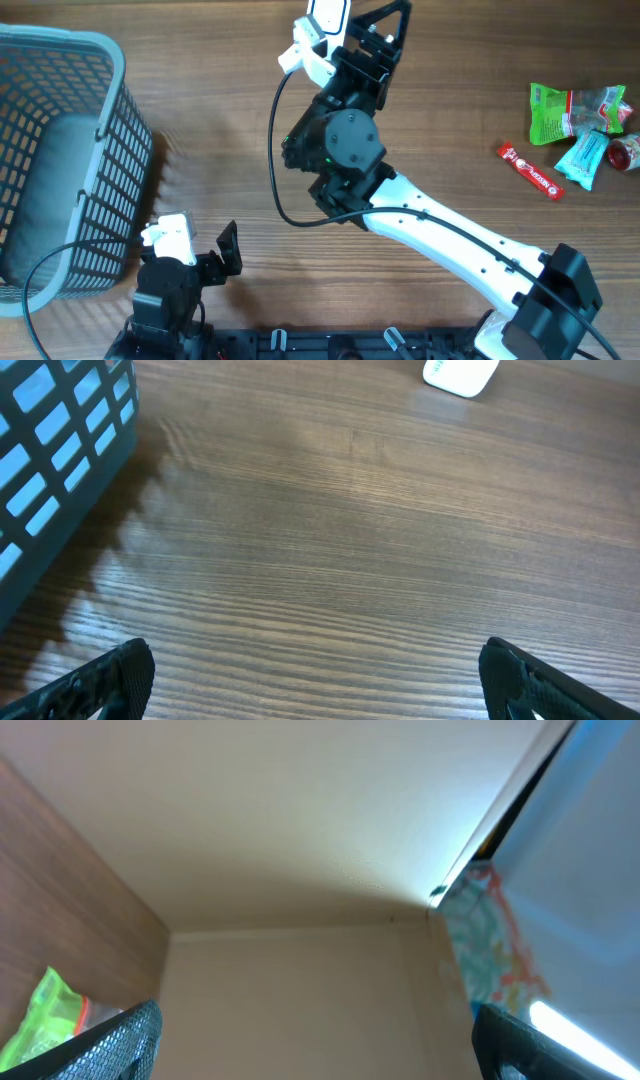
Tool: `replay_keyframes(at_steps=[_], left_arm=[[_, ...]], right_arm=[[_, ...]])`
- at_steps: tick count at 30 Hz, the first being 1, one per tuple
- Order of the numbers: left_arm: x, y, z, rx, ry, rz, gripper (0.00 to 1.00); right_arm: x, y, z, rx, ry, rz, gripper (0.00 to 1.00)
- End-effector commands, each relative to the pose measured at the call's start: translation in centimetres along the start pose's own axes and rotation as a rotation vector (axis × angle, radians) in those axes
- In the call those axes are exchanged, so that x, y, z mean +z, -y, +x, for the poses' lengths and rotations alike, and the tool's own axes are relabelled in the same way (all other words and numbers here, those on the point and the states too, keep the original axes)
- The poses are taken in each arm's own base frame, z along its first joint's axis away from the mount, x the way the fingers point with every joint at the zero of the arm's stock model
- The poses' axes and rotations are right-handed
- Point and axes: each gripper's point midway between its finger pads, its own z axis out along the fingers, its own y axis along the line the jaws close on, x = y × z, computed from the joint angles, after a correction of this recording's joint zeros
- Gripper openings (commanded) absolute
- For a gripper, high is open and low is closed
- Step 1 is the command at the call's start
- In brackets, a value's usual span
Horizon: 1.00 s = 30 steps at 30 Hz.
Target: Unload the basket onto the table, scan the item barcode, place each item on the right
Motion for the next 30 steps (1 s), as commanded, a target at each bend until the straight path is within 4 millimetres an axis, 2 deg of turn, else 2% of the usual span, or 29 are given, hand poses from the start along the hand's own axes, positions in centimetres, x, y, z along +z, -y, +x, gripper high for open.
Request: replay_keyframes(at_steps=[1,11,15,22,30], left_arm=[[0.0,0.0,0.1,-0.008,0.003,0.001,1.00],[0.0,0.0,0.1,-0.008,0.003,0.001,1.00],[0.0,0.0,0.1,-0.008,0.003,0.001,1.00],[0.0,0.0,0.1,-0.008,0.003,0.001,1.00],[0.0,0.0,0.1,-0.008,0.003,0.001,1.00]], right_arm=[[0.0,0.5,0.3,-0.080,-0.003,-0.005,1.00],[-0.1,0.3,0.3,-0.122,-0.002,-0.007,1.00],[-0.1,1.4,1.3,-0.120,-0.002,-0.007,1.00],[-0.2,5.3,6.1,-0.194,0.000,-0.010,1.00],[-0.3,10.1,13.8,-0.116,-0.010,-0.007,1.00]])
